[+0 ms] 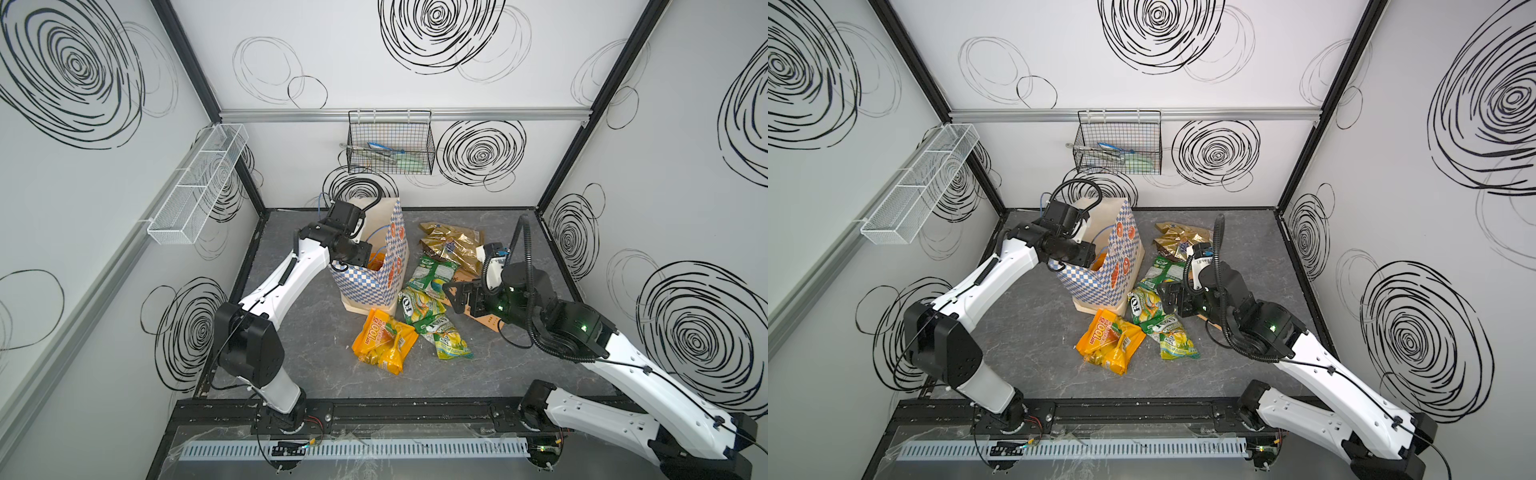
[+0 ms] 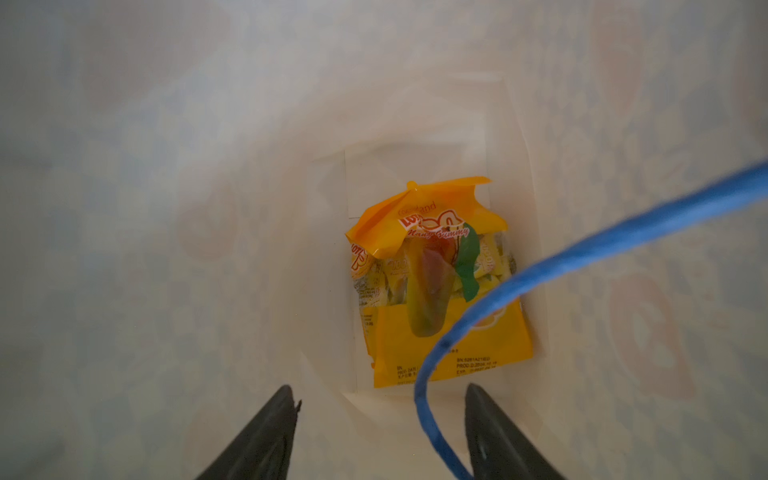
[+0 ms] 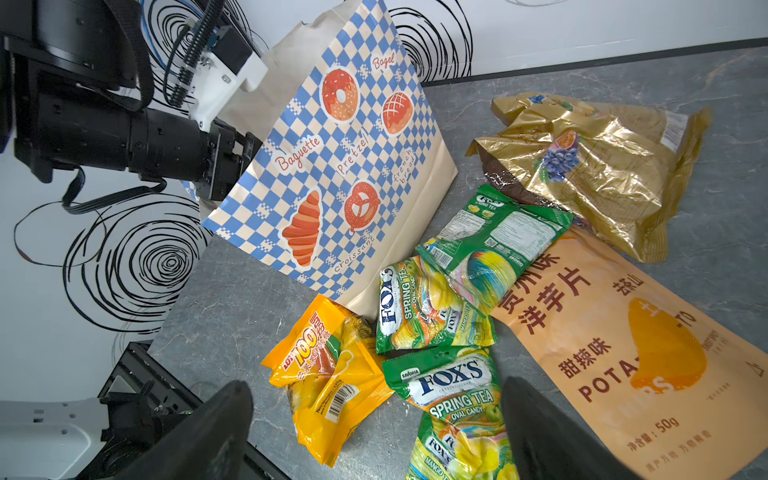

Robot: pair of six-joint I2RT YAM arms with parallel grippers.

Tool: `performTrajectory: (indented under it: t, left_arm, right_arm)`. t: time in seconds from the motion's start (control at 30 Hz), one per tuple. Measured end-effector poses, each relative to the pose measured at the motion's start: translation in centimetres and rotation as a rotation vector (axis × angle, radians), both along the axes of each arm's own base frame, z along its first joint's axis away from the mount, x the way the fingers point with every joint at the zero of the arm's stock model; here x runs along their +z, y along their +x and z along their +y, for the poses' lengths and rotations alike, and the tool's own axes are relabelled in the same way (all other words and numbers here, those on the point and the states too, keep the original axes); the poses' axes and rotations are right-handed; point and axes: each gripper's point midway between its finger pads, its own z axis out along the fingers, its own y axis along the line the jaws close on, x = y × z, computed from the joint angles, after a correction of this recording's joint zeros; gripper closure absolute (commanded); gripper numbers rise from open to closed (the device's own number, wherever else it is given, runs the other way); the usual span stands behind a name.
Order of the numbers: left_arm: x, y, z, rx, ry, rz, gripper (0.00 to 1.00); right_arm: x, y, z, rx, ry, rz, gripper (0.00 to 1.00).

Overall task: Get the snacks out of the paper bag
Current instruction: 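Move the left gripper back over the paper bag and lower it in, then grasp the yellow mango gummy bag inside the paper bag with the left gripper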

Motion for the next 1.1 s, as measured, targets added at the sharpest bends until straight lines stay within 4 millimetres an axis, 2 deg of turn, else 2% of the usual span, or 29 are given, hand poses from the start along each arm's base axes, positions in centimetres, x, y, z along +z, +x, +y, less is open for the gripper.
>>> performTrajectory:
  t: [0.27, 0.5, 0.77, 1.0, 1.1]
  left_arm:
    - [-3.1, 0.0, 0.0, -0.014, 0.041, 0.068, 0.24]
    - [-6.6, -0.3, -0.3, -0.029, 0.079, 0.161, 0.16]
    - [-8.5, -1.9, -1.5, -0.054, 0.079, 0.210, 0.07]
    - [-13.1, -4.4, -1.6, -0.062, 0.104, 0.332, 0.04]
    - [-14.3, -5.2, -1.8, -0.071, 0.105, 0.357, 0.05]
  right_arm:
    - [0.2, 0.1, 0.2, 0.006, 0.013, -0.003, 0.03]
    - [0.3, 0.2, 0.1, 0.003, 0.019, -0.007, 0.03]
    - [-0.1, 0.2, -0.1, -0.001, 0.019, -0.005, 0.03]
    - [-0.1, 0.2, -0.1, 0.003, 0.021, -0.004, 0.03]
    - [-0.3, 0.1, -0.2, 0.004, 0.021, -0.002, 0.03]
